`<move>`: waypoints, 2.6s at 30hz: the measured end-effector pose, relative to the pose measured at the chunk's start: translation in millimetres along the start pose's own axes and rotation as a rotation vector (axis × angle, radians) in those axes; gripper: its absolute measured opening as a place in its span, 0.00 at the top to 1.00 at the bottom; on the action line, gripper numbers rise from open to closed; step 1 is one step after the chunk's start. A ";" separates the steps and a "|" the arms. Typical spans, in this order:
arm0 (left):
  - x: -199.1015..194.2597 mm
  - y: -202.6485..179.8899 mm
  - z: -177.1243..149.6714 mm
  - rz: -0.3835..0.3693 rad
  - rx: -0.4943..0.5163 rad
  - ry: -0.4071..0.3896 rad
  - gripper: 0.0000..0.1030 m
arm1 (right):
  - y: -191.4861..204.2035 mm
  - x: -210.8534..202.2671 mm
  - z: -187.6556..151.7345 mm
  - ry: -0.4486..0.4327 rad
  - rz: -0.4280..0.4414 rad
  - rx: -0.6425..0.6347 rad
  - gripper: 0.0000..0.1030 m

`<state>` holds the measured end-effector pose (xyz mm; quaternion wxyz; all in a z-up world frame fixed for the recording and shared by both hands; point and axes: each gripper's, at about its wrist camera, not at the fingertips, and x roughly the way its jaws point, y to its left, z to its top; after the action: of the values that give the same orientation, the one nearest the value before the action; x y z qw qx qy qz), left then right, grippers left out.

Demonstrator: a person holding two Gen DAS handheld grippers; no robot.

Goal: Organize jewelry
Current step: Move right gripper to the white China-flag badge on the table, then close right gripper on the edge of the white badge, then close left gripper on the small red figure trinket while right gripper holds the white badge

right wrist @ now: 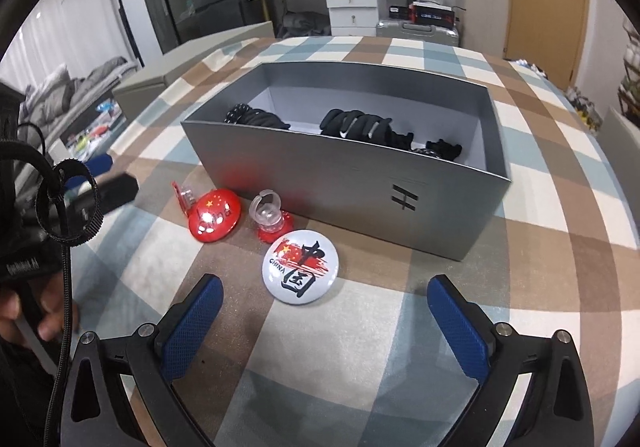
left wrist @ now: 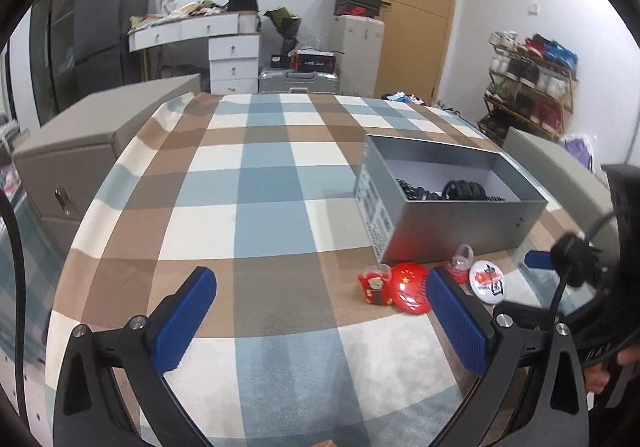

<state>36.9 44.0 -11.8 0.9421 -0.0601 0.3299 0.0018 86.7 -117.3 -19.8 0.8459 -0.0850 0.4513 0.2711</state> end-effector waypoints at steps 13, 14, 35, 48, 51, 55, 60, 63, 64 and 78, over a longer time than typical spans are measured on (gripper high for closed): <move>2.6 7.3 0.0 -0.015 -0.041 0.017 0.01 | 16.1 7.7 1.3 0.003 -0.053 -0.109 0.30; 2.4 7.1 -0.1 -0.015 -0.039 0.017 0.01 | 16.7 7.2 1.0 -0.003 -0.051 -0.113 0.36; 4.8 2.3 -0.5 -0.006 -0.007 0.032 0.01 | -2.8 -10.0 -5.8 -0.047 0.026 -0.021 0.58; 5.9 3.1 -0.5 -0.007 -0.011 0.039 0.01 | 21.4 4.3 -1.9 -0.015 -0.022 -0.141 0.48; 5.4 2.6 -0.8 -0.008 -0.008 0.038 0.01 | 21.0 3.3 -2.6 -0.023 -0.025 -0.146 0.60; 5.1 2.3 -1.0 -0.006 -0.008 0.037 0.01 | 20.4 3.7 -2.5 -0.025 -0.024 -0.142 0.60; 6.0 0.9 -1.2 -0.013 -0.002 0.043 0.01 | 14.4 -4.5 -4.7 -0.053 -0.008 -0.111 0.60; 7.8 -2.9 -0.7 -0.030 0.017 0.066 0.01 | 6.4 -15.2 -7.0 -0.095 0.029 -0.079 0.60; 9.2 -5.0 -0.4 -0.034 0.026 0.079 0.01 | 3.8 -17.8 -7.2 -0.104 0.039 -0.065 0.60; 27.3 -28.9 -1.8 -0.078 0.151 0.193 0.54 | -7.0 -21.8 -7.9 -0.107 0.080 -0.015 0.60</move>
<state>58.4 14.1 -26.9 0.9071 -0.0017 0.4157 -0.0654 75.2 -134.5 -7.5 0.8566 -0.0586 0.4065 0.3123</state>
